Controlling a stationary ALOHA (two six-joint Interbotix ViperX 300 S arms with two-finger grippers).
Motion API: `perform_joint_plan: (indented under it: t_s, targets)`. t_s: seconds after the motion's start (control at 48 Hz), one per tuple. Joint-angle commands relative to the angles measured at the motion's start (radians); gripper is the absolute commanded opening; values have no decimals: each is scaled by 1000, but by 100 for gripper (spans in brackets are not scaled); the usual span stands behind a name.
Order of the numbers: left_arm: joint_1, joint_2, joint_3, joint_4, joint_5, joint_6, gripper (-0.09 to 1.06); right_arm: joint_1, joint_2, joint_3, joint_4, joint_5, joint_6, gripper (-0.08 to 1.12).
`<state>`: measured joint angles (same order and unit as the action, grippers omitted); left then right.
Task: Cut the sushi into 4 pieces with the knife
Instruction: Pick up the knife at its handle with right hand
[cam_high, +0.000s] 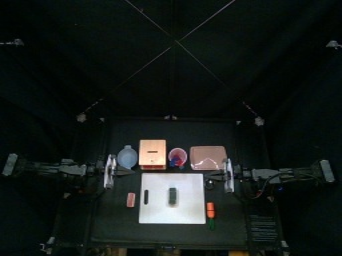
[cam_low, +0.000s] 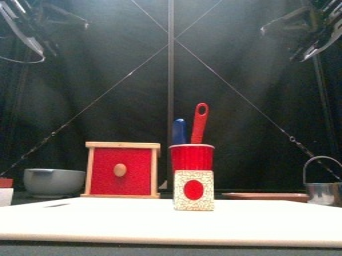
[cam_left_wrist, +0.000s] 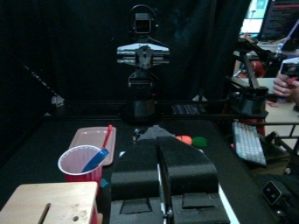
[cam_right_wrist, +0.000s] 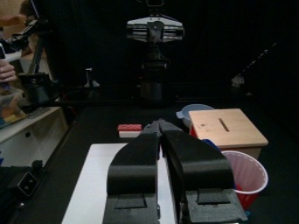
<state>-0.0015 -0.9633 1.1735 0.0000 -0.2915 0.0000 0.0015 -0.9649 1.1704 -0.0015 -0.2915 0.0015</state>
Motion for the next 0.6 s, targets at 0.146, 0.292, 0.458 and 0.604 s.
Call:
perform_joint_plan:
  t_s: [0.146,0.292,0.458,0.604]
  targets:
    - [-3,41,26,40,-144,6,-2,-15,60,-51,23,3,17,4]
    - [-8,98,49,132,-318,3,3,-46,158,-155,29,92,18,5]
    - [-9,202,51,152,-387,-2,7,-89,272,-302,31,279,17,6]
    - [-11,285,32,146,-402,0,17,-114,356,-428,28,445,17,16]
